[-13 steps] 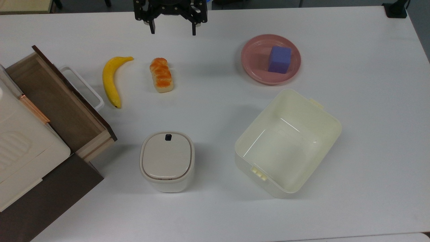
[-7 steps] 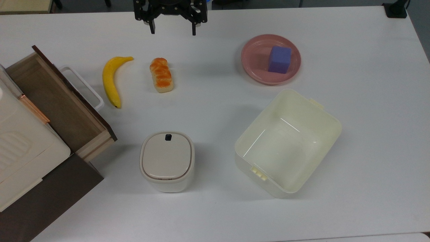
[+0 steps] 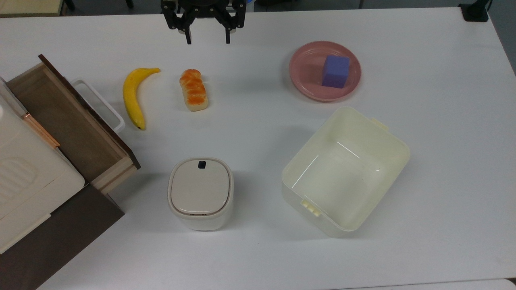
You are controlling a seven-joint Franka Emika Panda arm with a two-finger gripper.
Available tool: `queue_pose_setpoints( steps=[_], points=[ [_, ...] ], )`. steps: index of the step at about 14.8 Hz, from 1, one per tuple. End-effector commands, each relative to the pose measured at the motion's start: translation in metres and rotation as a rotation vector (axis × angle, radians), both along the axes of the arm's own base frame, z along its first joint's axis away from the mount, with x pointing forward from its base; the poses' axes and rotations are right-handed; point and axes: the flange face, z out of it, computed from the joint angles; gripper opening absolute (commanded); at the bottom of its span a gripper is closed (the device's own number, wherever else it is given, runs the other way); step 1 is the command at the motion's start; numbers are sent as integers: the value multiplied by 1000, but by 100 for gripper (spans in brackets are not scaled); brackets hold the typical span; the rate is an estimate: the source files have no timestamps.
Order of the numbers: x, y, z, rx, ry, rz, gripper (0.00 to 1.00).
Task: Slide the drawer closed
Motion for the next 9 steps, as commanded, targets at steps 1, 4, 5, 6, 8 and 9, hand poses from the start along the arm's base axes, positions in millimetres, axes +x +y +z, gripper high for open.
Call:
queue_pose_setpoints(
  steps=[1,4,5,6,8,9],
  points=[
    [-10,-3,3,25,17,36,27],
    [-9,-2,3,25,19,37,0],
    [-9,-2,3,25,19,37,0],
    [-9,-1,2,25,20,39,0],
    [-9,-1,1,25,22,37,0],
    [-8,-1,0,25,22,36,0]
  ],
)
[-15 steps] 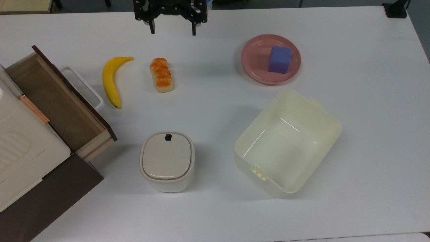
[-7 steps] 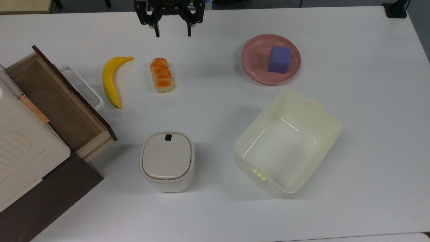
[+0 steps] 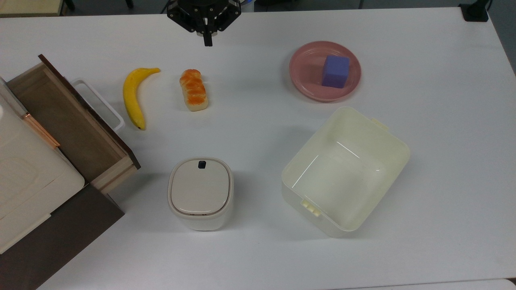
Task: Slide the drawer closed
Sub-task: 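Move the gripper down toward the open wooden drawer's front panel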
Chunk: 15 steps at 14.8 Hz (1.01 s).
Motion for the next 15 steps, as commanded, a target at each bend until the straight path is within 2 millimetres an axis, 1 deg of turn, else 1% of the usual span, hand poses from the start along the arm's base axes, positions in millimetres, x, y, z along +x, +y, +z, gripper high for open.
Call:
queue_pose_setpoints(
  steps=[1,4,5,6,7,9,11,12,13,14,15],
  points=[
    [-7,-1,-3,24,27,11,0],
    [-7,-6,-6,24,36,-9,0],
    [-7,-10,-8,24,40,-28,0],
    [-4,-18,-14,23,50,-72,0],
    [-1,-31,-22,21,58,-130,0],
    [5,-49,-41,14,86,-245,0],
    [11,-63,-62,8,117,-345,0],
    [14,-80,-76,5,134,-424,0],
    [17,-90,-85,13,139,-471,0],
    [21,-105,-97,23,122,-519,0],
    [23,-115,-107,24,103,-539,0]
  ],
)
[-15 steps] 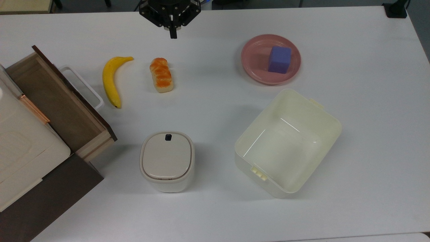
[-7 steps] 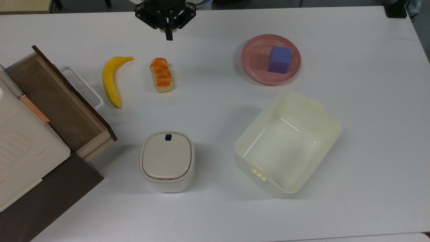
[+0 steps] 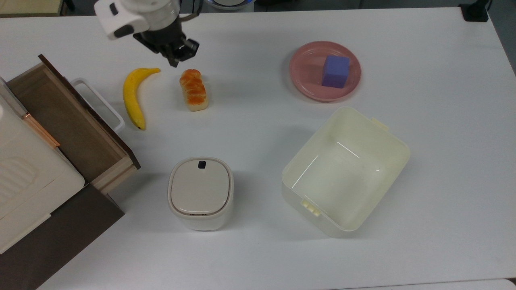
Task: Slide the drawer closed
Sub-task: 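Move the gripper down toward the open wooden drawer's front panel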
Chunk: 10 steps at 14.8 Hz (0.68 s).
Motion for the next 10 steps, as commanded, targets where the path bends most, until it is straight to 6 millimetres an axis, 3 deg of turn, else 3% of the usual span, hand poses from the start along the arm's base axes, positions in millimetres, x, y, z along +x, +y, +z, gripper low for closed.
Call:
queue_pose_setpoints(
  steps=[1,5,10],
  points=[
    [7,-30,-28,13,-65,-125,0],
    [22,-60,-59,-17,-142,-186,0],
    [30,-102,-66,-96,-235,-317,0]
  ],
)
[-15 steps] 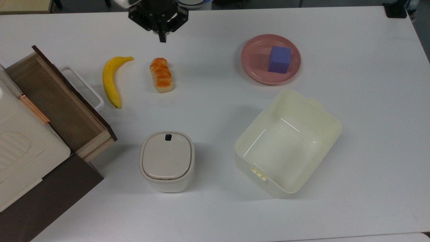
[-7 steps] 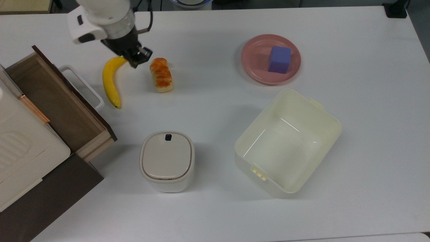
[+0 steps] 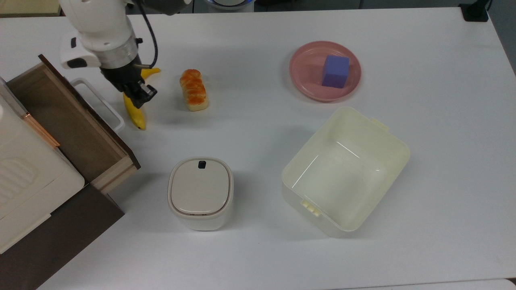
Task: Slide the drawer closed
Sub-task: 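Push the drawer front with the gripper into the cream box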
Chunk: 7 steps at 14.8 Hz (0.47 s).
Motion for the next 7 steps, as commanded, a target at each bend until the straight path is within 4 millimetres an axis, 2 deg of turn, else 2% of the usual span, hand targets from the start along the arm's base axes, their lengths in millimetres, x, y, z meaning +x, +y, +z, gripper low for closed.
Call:
queue_pose_setpoints(
  steps=[1,7],
  points=[
    [2,-26,3,-62,-60,-119,0],
    [7,-57,1,-136,-112,-173,0]
  ],
)
